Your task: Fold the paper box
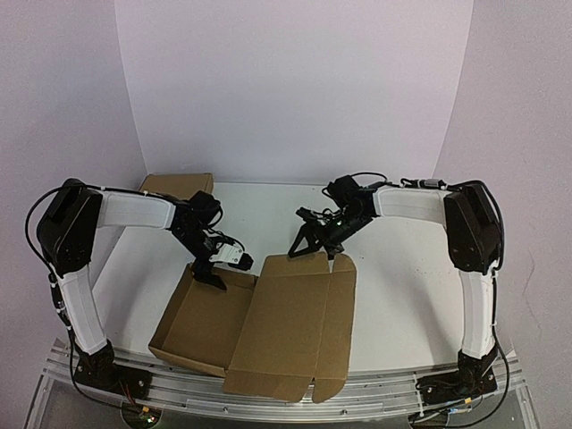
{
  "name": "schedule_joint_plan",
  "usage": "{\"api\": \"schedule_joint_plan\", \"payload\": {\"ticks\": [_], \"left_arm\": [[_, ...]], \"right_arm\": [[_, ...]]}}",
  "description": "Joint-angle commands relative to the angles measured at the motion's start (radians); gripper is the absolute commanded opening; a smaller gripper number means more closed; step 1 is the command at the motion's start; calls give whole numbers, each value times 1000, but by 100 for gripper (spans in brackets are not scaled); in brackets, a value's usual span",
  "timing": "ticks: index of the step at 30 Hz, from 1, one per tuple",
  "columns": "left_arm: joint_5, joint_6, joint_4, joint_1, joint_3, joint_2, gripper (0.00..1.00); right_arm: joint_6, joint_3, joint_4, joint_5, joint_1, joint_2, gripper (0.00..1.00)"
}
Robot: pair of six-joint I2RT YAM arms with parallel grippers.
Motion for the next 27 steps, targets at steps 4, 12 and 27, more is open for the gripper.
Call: {"api": "schedule_joint_plan", "payload": {"ticks": [4, 12, 27], "left_arm": [[-2, 116, -123, 89, 39, -32, 84], [-124, 93, -18, 122, 25, 15, 63], [-256, 118, 99, 117, -73, 29, 0]], "right_arm": [[-23, -3, 4, 7, -2, -34, 90], [-23, 20, 4, 13, -2, -32, 90], [-31, 7, 5, 39, -2, -64, 90]]}}
